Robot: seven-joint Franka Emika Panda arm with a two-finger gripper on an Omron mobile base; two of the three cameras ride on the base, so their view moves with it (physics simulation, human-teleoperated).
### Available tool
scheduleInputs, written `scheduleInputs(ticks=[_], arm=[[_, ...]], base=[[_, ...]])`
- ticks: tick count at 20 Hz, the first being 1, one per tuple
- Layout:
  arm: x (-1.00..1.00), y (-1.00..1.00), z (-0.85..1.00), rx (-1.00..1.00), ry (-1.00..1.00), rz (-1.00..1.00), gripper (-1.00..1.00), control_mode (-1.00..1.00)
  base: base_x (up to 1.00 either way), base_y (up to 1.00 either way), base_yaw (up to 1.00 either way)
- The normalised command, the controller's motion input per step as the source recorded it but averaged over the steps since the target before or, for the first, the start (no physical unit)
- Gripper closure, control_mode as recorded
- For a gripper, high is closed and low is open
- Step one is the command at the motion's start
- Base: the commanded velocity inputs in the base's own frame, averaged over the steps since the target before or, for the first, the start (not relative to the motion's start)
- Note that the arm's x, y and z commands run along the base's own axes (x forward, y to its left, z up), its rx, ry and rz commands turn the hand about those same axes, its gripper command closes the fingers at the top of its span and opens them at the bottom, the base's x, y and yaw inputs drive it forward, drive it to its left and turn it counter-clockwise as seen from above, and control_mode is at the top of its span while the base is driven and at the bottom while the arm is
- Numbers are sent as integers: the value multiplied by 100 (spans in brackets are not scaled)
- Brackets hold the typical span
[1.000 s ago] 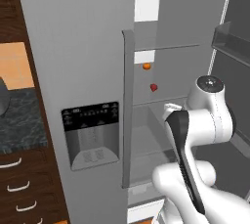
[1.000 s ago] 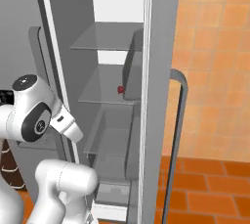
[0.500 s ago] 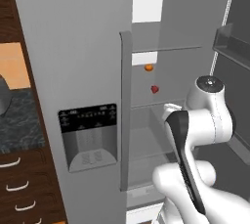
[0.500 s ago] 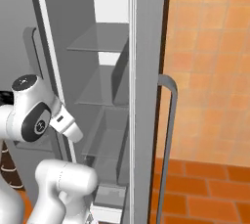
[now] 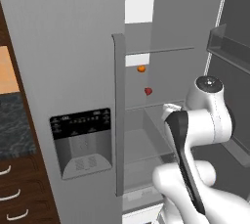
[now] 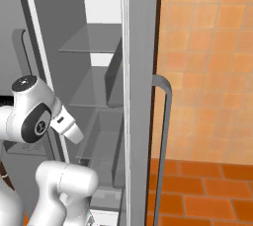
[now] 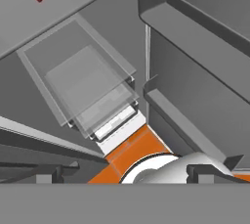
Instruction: Take the strawberry from the fridge and place it on top of the pancake, located on the dining counter.
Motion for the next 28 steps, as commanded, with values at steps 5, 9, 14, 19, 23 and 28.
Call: scheduleInputs(ticks=[5,9,14,19,23,28], arm=[[0,0,0,0,0,0,-100,100],[0,0,0,0,0,0,-100,100],[39,0,7,-1,-9,4,-100,-100],[46,-36,0,0,-13,28,-100,-100],[79,-8,8,-5,-17,21,-100,-100],[85,-3,10,-8,-13,5,-100,-100]], base=[[6,-1,-2],[0,0,0],[0,0,0],[0,0,0],[0,0,0],[0,0,0]])
